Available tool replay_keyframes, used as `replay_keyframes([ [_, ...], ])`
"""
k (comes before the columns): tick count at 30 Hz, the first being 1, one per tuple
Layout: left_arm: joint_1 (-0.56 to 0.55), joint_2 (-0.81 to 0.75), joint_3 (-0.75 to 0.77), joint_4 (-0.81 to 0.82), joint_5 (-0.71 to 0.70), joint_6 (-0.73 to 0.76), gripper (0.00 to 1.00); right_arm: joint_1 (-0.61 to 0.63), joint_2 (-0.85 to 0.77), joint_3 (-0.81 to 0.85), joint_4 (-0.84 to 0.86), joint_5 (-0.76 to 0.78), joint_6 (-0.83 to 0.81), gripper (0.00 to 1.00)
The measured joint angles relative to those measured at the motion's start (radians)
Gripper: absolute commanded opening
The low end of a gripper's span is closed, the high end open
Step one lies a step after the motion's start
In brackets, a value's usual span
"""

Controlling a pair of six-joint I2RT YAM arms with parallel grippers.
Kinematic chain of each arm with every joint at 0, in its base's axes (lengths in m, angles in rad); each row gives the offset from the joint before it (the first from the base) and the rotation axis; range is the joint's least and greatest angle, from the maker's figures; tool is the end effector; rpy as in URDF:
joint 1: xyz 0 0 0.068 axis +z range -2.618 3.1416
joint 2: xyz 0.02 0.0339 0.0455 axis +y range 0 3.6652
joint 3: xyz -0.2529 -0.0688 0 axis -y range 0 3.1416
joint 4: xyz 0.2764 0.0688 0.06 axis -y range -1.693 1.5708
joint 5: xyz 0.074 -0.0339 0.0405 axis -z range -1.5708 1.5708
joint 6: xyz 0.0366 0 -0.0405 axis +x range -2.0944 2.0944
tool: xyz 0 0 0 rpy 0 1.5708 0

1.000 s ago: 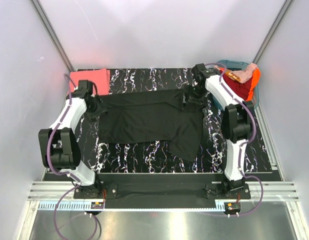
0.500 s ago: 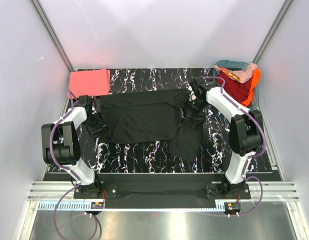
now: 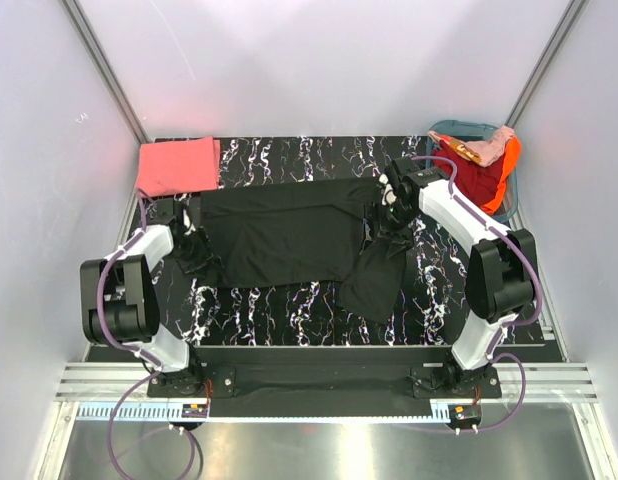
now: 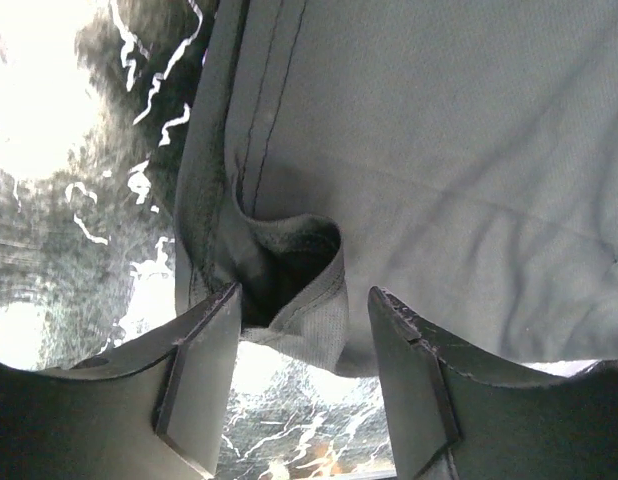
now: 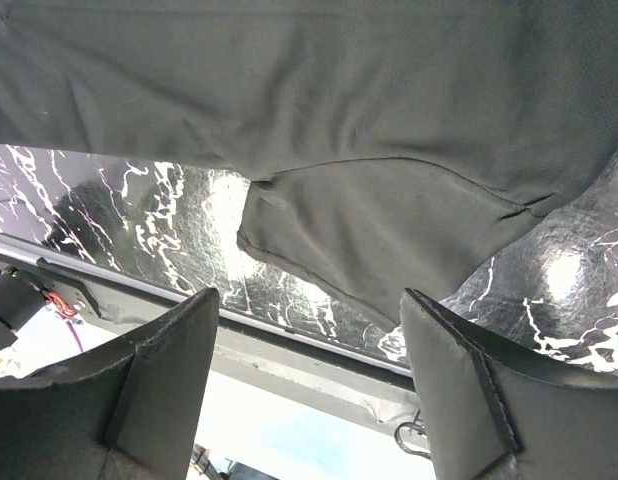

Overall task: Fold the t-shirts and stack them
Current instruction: Fold the tshirt

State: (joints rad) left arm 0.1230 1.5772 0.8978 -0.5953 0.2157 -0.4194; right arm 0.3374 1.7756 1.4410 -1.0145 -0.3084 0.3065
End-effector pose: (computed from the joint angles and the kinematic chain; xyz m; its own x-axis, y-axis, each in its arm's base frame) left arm 0.3050 0.0298 0.1344 -0.8434 -0.5051 -0.1831 -0.4394 0.8446 -0.3058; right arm 0.3513 0.1350 0.2208 -0.9918 -0.0433 -0.1203 -0.0830 0.9336 0.3487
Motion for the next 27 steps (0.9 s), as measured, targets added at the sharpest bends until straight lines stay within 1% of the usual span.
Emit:
replay_keyframes([
  [3, 0.006, -0.017, -0.012, -0.004, 0.007, 0.000, 0.54, 0.000, -0.003, -0.009, 0.000, 0.000, 0.000, 0.80],
  [4, 0.008, -0.022, -0.016, -0.004, 0.010, 0.000, 0.51, 0.000, -0.004, -0.011, 0.000, 0.000, 0.000, 0.80],
  [9, 0.021, -0.066, -0.040, -0.011, 0.013, -0.005, 0.46, 0.000, -0.007, -0.016, 0.000, 0.000, -0.001, 0.80],
  [10, 0.024, -0.079, -0.048, -0.014, 0.013, -0.008, 0.44, 0.000, -0.008, -0.017, 0.000, 0.000, -0.002, 0.80],
  [15, 0.043, -0.117, -0.088, -0.033, 0.013, -0.031, 0.40, 0.000, -0.019, -0.030, 0.000, 0.000, -0.005, 0.80],
  [20, 0.060, -0.117, -0.128, -0.060, 0.010, -0.057, 0.29, 0.000, -0.035, -0.050, 0.001, 0.000, -0.008, 0.80],
  [23, 0.069, -0.117, -0.138, -0.083, -0.015, -0.076, 0.27, 0.000, -0.048, -0.063, 0.001, 0.000, -0.013, 0.80],
  [26, 0.076, -0.117, -0.138, -0.116, -0.059, -0.101, 0.29, 0.000, -0.060, -0.075, 0.001, 0.000, -0.016, 0.80],
  [27, 0.078, -0.117, -0.137, -0.128, -0.071, -0.109, 0.31, 0.000, -0.062, -0.079, 0.001, 0.000, -0.016, 0.80],
])
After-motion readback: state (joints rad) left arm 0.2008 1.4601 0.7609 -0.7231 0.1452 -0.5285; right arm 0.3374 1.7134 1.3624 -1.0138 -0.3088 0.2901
